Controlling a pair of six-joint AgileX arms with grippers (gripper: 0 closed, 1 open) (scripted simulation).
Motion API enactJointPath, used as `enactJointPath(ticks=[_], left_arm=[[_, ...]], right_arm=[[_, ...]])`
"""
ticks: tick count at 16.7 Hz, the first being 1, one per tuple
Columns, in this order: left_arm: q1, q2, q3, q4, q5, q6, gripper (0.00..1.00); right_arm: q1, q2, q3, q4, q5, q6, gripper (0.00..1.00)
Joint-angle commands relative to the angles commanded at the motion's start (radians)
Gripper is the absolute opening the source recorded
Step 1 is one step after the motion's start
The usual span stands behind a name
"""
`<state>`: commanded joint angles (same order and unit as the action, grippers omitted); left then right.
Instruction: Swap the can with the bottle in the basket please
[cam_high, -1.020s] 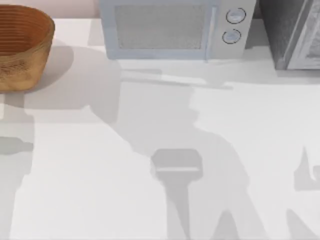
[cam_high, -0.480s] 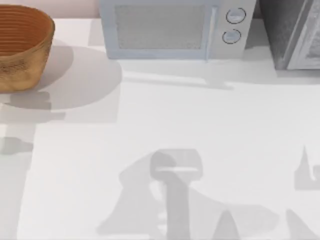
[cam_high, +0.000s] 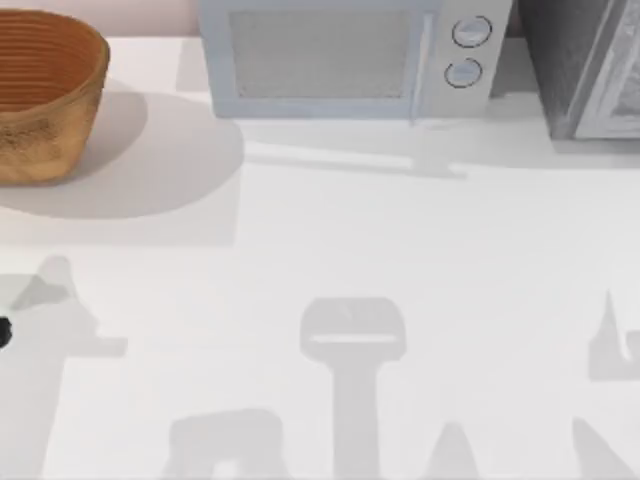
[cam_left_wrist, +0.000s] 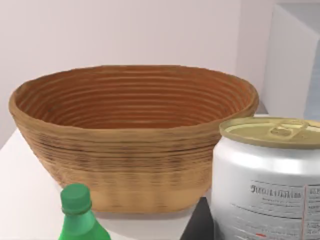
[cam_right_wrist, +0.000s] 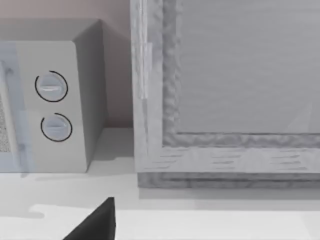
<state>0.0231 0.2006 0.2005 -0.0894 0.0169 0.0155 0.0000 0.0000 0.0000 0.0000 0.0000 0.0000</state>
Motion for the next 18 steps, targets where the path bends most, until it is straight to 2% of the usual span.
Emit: enactJointPath(ticks=[4,9,14,18], left_arm=[[-0.02,-0.176,-0.176,0.078,-0.015,-0.013,0.0],[-0.023,-0.201,-0.201,0.089,-0.017,-0.016,0.0],[-0.025,-0.144,-0.182,0.109,0.002,-0.015,0.0],[-0.051,0.04,-0.101,0.205,0.083,-0.017,0.0]], right_arm=[[0.0,0.0,0.0,0.0,0.0,0.0,1.0],[0.0,0.0,0.0,0.0,0.0,0.0,1.0],[0.0,0.0,0.0,0.0,0.0,0.0,1.0],[0.0,0.0,0.0,0.0,0.0,0.0,1.0]])
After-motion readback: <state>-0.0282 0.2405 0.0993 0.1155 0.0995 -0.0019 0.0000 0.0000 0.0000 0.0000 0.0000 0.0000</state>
